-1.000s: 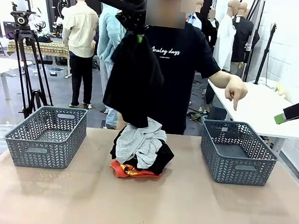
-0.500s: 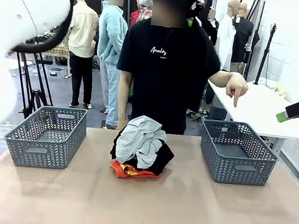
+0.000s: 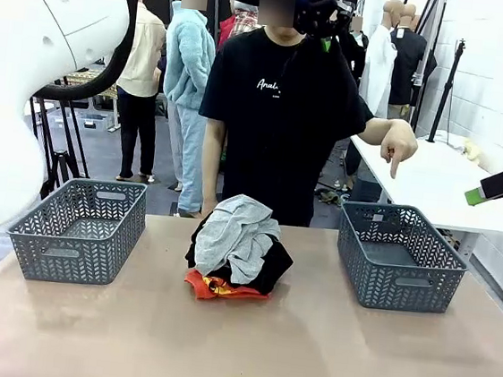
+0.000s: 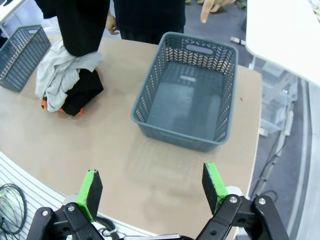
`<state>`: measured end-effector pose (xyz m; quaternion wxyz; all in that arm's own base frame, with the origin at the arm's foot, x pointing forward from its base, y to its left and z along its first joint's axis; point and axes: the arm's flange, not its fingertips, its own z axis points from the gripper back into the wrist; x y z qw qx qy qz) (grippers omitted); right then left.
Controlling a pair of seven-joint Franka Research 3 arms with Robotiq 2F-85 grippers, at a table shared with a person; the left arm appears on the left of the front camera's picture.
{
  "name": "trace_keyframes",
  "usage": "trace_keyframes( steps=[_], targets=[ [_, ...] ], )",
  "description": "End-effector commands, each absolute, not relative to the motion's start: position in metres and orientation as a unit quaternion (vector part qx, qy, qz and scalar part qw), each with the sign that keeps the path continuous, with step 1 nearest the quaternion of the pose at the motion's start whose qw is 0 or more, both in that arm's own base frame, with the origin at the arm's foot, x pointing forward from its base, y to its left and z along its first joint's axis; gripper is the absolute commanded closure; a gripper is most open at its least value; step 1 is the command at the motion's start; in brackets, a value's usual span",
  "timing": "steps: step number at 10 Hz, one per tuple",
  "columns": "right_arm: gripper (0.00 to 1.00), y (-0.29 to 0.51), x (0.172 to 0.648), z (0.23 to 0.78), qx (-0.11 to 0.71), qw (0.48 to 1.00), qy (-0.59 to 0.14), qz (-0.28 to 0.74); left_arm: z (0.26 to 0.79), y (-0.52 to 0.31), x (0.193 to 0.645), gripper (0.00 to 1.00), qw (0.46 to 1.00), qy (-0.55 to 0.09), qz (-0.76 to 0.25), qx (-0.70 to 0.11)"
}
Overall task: Sort the tops and bottoms.
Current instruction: Sort the clothes according to human instructions.
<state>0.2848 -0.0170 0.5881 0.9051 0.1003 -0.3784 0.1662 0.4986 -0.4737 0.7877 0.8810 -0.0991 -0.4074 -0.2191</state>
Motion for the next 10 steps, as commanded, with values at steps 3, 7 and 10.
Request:
trace_keyframes(
  steps=[3,7,10],
  targets=[
    [0.00,-0.017,0.285,0.588,0.101,0.905,-0.377,0.169,0.777,-0.494,0.512,1.00,0.880,-0.403,-0.220,-0.120],
    [0.00,-0.017,0.285,0.588,0.101,0.905,-0.377,0.169,0.737,-0.577,0.554,1.00,0.853,-0.393,-0.201,-0.278],
    [0.00,-0.017,0.285,0.588,0.101,0.905,-0.377,0.169,0.704,-0.613,0.573,1.00,0.875,-0.346,-0.165,-0.295]
  ],
)
